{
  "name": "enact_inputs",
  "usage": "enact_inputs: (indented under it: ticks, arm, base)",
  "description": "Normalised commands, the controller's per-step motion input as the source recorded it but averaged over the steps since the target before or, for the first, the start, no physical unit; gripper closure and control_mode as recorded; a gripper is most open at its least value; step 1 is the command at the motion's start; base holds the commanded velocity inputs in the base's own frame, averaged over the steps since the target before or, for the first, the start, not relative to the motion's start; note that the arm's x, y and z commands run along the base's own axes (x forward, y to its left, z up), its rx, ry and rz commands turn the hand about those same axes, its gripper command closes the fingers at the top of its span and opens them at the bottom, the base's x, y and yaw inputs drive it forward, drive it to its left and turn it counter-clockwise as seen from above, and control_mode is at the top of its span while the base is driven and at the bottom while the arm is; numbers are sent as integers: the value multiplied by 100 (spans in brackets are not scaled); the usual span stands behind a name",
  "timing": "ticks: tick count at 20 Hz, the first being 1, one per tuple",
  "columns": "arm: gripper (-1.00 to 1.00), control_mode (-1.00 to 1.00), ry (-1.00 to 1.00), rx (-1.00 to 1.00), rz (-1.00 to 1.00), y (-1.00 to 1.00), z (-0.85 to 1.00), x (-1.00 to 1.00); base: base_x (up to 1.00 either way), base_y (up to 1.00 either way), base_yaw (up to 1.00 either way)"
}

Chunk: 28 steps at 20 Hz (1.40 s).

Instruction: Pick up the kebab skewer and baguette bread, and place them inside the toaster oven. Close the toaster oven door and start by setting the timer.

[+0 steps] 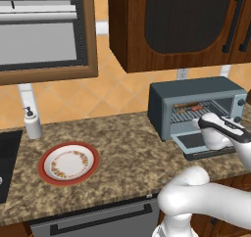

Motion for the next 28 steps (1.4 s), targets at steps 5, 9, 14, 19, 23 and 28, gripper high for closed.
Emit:
enact_inputs:
  ticks: [5,9,14,19,23,28]
  arm:
    - [-100,-100,1,0,0,-4,0,-25]
    - [-100,-100,0,0,0,-19,1,-52]
    - [-100,-100,4,0,0,-34,10,-46]
    - [-100,-100,17,-2,1,-40,10,-48]
    - [-100,-100,26,-2,2,-38,0,-70]
    - [-100,-100,30,0,3,-25,-14,-73]
  base:
    - [0,0,0]
    - [0,0,0]
    - [0,0,0]
    - [0,0,0]
    - [0,0,0]
    - [0,0,0]
